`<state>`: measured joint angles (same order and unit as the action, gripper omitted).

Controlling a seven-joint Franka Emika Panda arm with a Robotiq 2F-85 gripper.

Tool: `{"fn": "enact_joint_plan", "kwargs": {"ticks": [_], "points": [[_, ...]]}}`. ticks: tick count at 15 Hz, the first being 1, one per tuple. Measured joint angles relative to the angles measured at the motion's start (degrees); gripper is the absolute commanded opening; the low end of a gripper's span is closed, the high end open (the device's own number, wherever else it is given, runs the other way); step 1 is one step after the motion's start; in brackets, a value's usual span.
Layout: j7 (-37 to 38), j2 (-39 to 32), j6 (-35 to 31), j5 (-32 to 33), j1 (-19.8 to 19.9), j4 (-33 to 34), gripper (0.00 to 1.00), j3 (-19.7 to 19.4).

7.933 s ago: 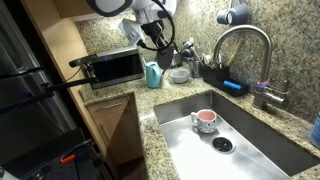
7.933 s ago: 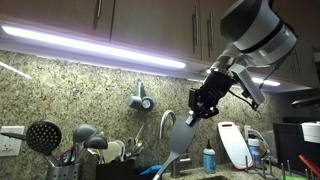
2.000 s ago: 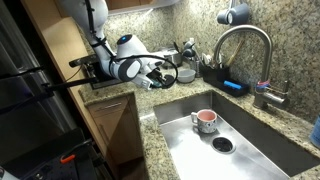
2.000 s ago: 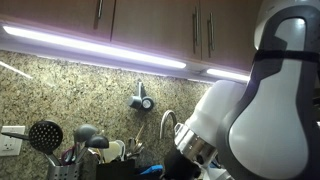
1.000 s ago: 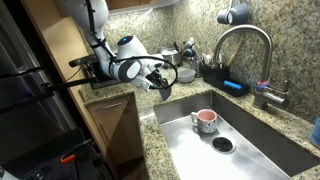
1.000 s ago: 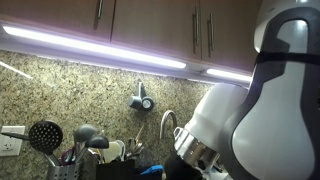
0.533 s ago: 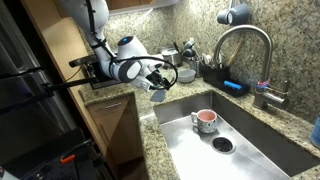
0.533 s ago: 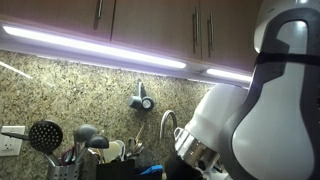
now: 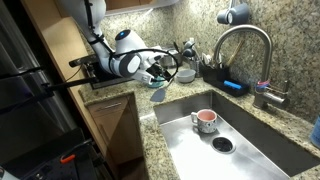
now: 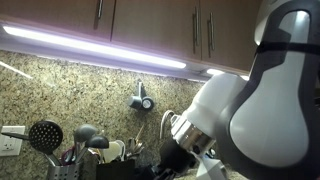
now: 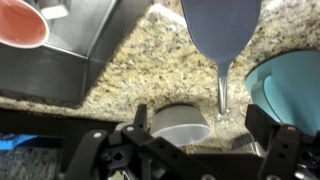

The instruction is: Take the spatula out of the utensil holder and place it on the counter

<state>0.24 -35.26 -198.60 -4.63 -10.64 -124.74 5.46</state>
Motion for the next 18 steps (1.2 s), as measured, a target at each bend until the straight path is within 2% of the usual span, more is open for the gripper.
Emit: {"fn": "enact_joint_plan", "kwargs": {"ticks": [8,15,18], "points": [[-1.53,11.32,0.06,4.66,-2.31,1.52,1.0,0.3],[-5.5,9.37,0.21,12.91,-2.54,5.76,1.0,2.52],[-5.49,7.32,0.23,13.02,-2.55,6.51,1.0,3.76]]}}
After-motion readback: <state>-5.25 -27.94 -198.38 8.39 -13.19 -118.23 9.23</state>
